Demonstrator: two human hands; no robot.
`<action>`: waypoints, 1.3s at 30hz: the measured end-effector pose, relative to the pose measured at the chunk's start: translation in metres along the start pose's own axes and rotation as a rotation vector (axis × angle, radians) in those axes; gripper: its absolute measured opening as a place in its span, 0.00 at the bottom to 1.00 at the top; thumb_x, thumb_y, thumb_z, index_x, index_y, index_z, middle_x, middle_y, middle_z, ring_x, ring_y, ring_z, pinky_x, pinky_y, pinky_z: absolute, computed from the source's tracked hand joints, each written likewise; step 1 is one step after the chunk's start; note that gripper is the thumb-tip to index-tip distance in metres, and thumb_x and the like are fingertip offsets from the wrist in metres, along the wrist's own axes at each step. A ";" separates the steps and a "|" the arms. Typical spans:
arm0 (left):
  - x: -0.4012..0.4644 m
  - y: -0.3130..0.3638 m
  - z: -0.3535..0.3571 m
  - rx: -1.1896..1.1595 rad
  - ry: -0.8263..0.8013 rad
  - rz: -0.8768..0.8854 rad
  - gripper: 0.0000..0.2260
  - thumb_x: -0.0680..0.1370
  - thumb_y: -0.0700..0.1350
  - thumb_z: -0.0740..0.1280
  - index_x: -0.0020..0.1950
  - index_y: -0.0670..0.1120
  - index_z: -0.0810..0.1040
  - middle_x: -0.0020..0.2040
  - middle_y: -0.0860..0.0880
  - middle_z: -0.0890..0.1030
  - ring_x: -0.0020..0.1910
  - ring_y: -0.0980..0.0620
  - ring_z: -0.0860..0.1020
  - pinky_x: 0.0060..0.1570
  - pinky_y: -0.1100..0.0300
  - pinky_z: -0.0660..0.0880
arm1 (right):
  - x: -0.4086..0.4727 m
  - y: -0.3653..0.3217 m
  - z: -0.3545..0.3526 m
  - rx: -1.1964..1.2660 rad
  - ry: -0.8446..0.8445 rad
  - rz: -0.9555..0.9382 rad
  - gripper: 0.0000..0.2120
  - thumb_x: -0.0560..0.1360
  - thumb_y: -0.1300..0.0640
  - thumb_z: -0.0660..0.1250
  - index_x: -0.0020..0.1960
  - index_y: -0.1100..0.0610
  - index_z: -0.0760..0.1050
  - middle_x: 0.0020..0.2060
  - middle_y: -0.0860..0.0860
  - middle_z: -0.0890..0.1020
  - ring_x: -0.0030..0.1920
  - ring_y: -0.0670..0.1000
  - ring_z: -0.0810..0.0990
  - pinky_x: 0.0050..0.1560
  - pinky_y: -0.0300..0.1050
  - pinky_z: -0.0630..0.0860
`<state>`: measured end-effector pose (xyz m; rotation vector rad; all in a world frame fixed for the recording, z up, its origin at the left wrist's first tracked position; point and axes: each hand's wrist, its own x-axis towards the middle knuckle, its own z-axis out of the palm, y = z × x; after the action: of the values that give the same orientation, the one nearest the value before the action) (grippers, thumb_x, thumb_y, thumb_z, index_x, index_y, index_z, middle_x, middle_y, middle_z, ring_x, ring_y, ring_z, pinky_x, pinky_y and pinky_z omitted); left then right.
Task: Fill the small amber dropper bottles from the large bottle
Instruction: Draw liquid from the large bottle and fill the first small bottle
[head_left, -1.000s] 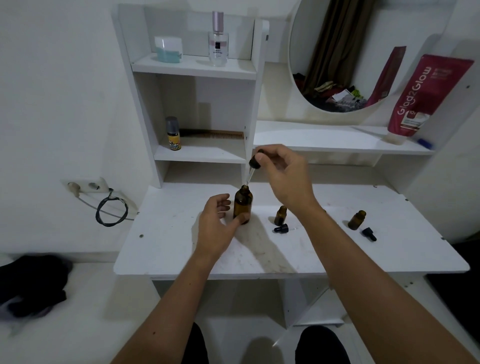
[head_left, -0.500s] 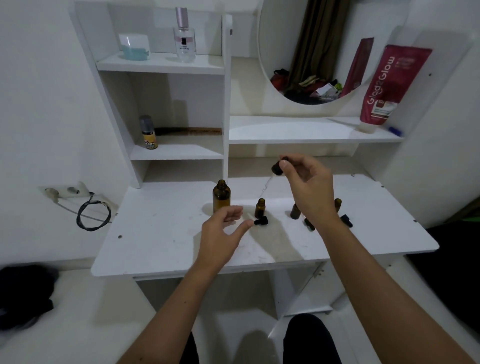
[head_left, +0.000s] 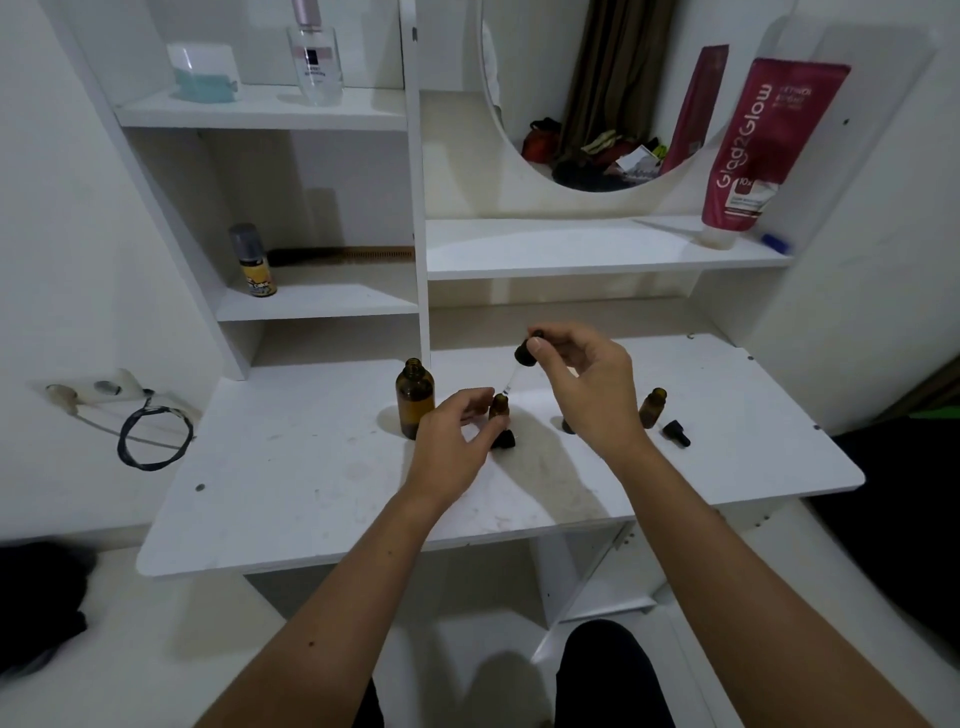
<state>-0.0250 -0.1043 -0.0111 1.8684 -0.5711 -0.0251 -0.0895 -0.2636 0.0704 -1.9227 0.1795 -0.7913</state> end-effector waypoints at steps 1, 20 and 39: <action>0.002 -0.001 0.001 0.001 -0.003 0.002 0.17 0.78 0.49 0.74 0.66 0.48 0.81 0.58 0.56 0.84 0.56 0.61 0.81 0.60 0.67 0.77 | 0.000 0.002 0.001 -0.002 -0.016 -0.003 0.07 0.81 0.58 0.73 0.58 0.56 0.85 0.45 0.46 0.89 0.49 0.43 0.88 0.56 0.34 0.80; 0.005 -0.009 0.003 0.004 -0.015 0.015 0.10 0.80 0.46 0.73 0.61 0.50 0.83 0.53 0.61 0.85 0.53 0.63 0.82 0.57 0.69 0.77 | -0.001 0.014 0.017 -0.088 -0.099 0.014 0.05 0.80 0.59 0.73 0.53 0.52 0.85 0.39 0.38 0.88 0.46 0.38 0.87 0.51 0.27 0.77; -0.003 0.002 -0.002 -0.015 -0.015 -0.064 0.20 0.80 0.49 0.72 0.70 0.47 0.79 0.63 0.52 0.83 0.62 0.54 0.81 0.65 0.56 0.78 | -0.004 -0.014 0.007 -0.104 -0.053 0.047 0.07 0.81 0.57 0.72 0.58 0.56 0.86 0.46 0.46 0.89 0.48 0.38 0.86 0.46 0.27 0.78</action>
<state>-0.0277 -0.1013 -0.0096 1.8732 -0.5199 -0.0860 -0.0912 -0.2498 0.0792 -2.0275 0.2363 -0.7108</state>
